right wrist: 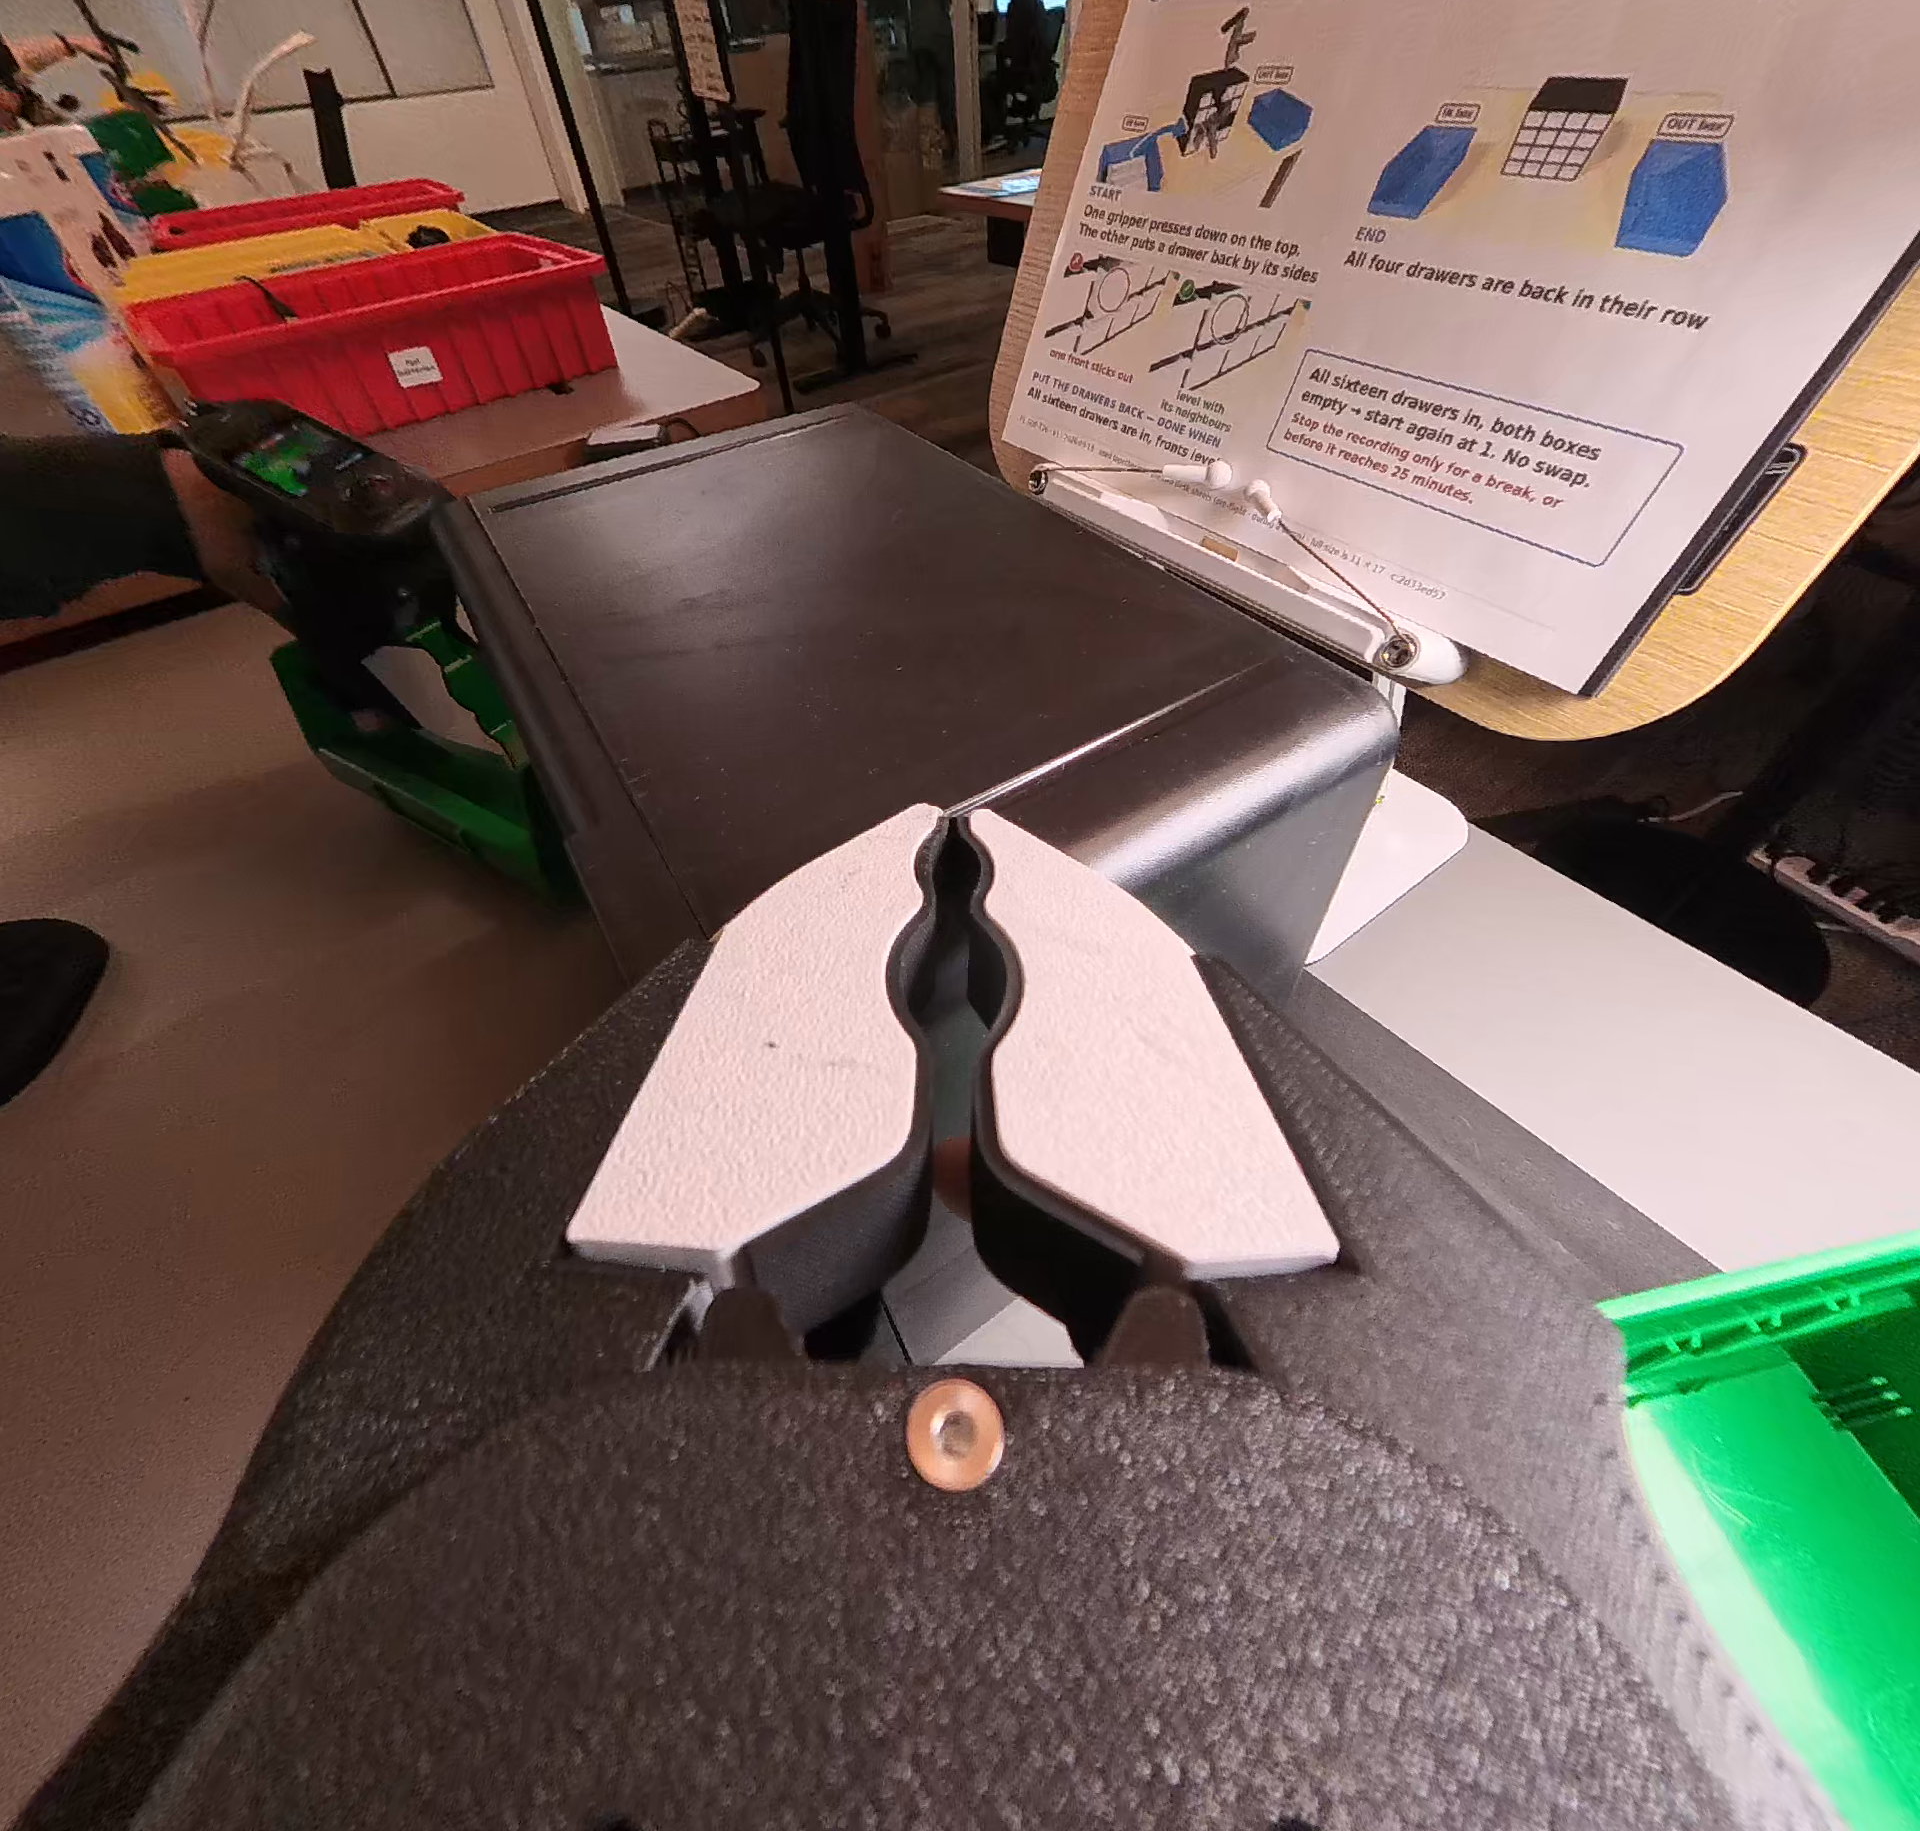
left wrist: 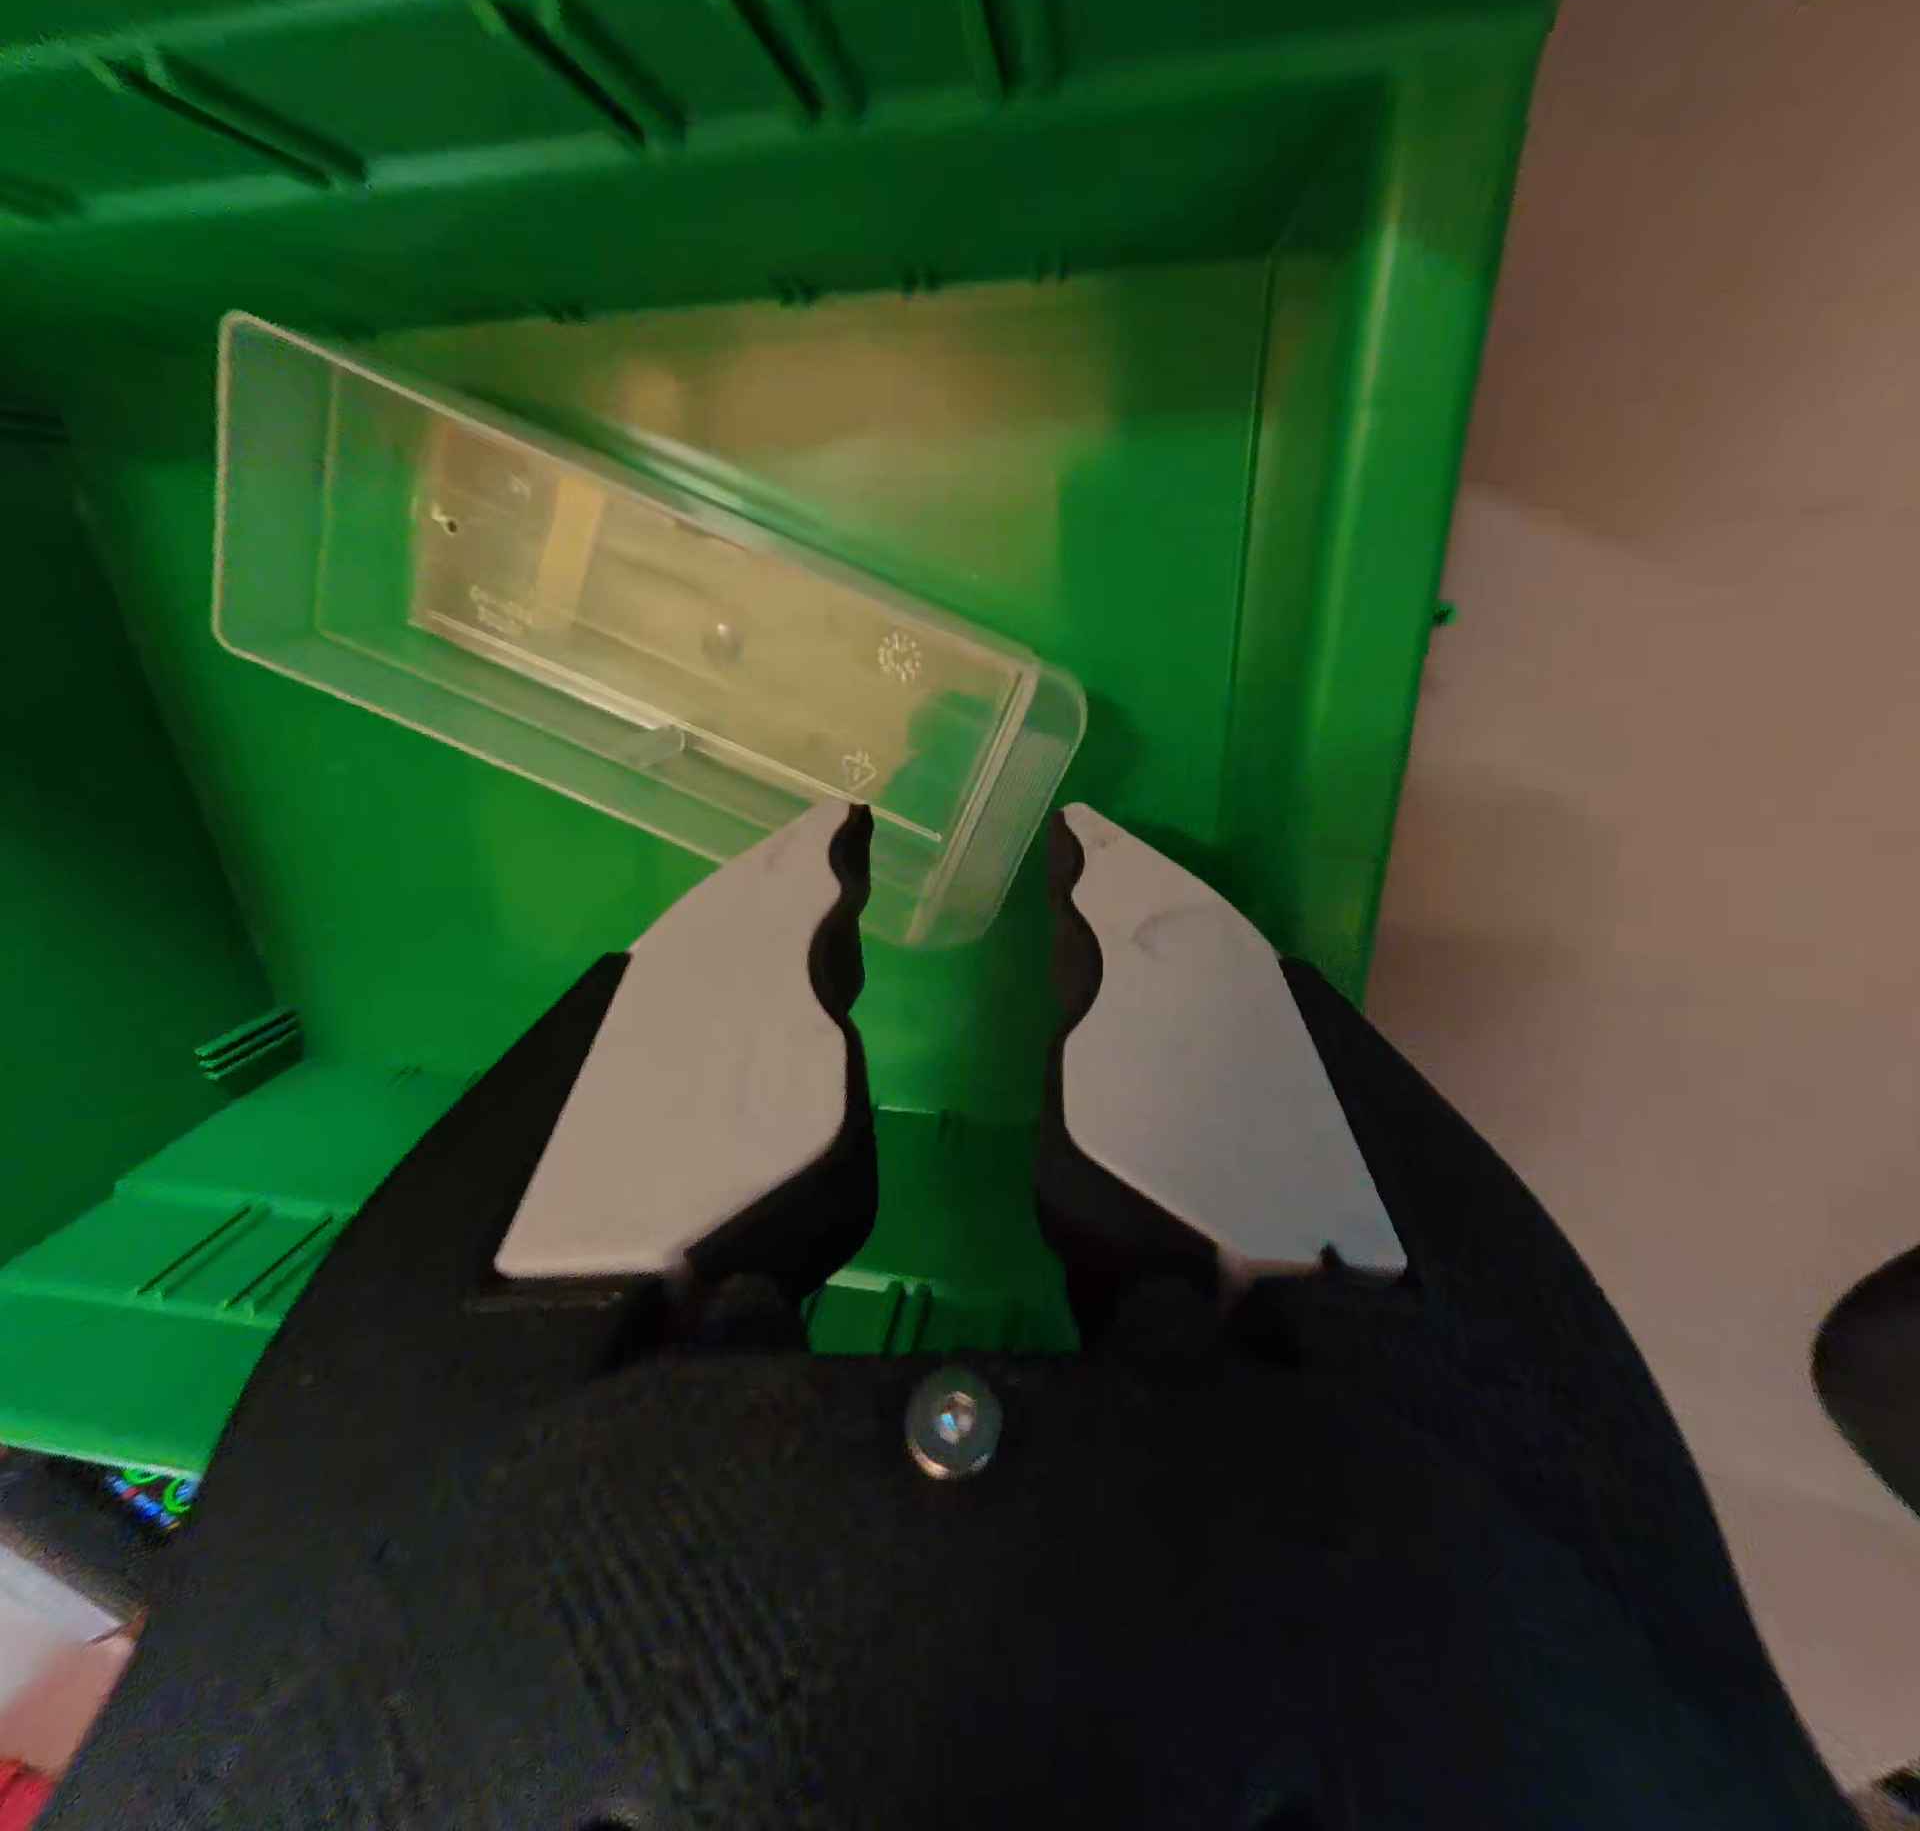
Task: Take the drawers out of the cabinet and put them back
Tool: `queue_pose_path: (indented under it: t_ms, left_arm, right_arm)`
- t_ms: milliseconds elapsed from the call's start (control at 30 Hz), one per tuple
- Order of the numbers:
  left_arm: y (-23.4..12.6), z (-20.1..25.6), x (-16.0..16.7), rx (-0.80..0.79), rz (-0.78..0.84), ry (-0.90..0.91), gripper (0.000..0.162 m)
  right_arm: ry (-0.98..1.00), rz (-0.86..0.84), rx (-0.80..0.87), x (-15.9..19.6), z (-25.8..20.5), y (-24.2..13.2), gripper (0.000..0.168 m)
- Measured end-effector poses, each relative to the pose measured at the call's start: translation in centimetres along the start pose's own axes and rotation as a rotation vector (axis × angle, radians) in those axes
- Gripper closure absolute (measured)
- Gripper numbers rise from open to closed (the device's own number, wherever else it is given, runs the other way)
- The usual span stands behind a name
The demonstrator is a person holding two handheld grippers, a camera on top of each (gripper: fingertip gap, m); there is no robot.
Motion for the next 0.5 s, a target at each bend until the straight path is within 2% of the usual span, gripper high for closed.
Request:
queue_pose_path:
  t_ms: [133, 200, 267, 500]
  left_arm:
    - [0.8, 0.4, 0.5, -0.022, -0.032, 0.059, 0.135]
    - [0.8, 0.6, 0.2, -0.047, -0.019, 0.084, 0.143]
    - [0.4, 0.7, -0.3, -0.07, -0.006, 0.081, 0.144]
    - [-4.5, 2.9, -2.6, -0.064, 0.03, 0.089, 0.145]
  right_arm:
    - [0.0, 0.001, 0.001, 0.0, 0.0, 0.0, 0.168]
    - [0.002, 0.002, 0.0, 0.0, 0.0, 0.0, 0.168]
    - [0.004, 0.004, -0.001, 0.0, 0.0, 0.0, 0.168]
    - [-0.001, 0.001, 0.0, 0.0, -0.1, 0.0, 0.168]
Point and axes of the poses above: each gripper's, where its closed fingertips meet, y out along the fingers, x out of its underside, z = x × y across the jaws, the point moved 3 cm from there along -y, back along the fingers, and after that the axes turned 8 degrees about z, right-handed, at the moved point
